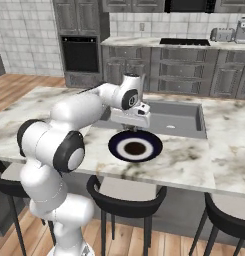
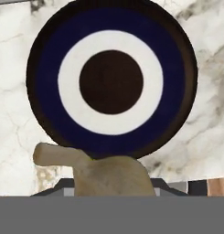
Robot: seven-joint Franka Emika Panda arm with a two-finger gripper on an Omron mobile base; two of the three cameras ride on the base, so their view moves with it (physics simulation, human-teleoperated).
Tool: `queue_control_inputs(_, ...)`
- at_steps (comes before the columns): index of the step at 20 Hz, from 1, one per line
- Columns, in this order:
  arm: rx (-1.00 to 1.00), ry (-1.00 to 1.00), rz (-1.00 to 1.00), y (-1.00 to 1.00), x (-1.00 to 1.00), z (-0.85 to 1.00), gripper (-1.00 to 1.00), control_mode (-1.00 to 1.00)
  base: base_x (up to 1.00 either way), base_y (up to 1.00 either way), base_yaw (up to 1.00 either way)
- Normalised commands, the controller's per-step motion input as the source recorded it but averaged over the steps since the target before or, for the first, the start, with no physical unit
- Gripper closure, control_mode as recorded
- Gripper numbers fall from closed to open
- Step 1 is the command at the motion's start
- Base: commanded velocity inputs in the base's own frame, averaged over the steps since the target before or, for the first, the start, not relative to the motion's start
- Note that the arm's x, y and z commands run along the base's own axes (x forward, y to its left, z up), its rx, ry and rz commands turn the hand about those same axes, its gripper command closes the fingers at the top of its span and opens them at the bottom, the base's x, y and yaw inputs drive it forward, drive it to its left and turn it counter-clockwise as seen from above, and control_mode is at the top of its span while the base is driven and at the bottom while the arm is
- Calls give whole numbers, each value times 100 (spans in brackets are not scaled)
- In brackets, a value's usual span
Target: Take the cheese, fish, and garlic from the fridge and place them on the plate on the dining counter to create an appetizer plate.
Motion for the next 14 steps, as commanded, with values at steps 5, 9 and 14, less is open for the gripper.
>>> queue_control_inputs(5,0,7,0,0,61,-49,100,-100,0,0,0)
queue_control_inputs(9,0,6,1,-2,52,-46,100,-100,0,0,0)
queue_control_inputs(14,0,5,3,-10,42,-43,100,-100,0,0,0)
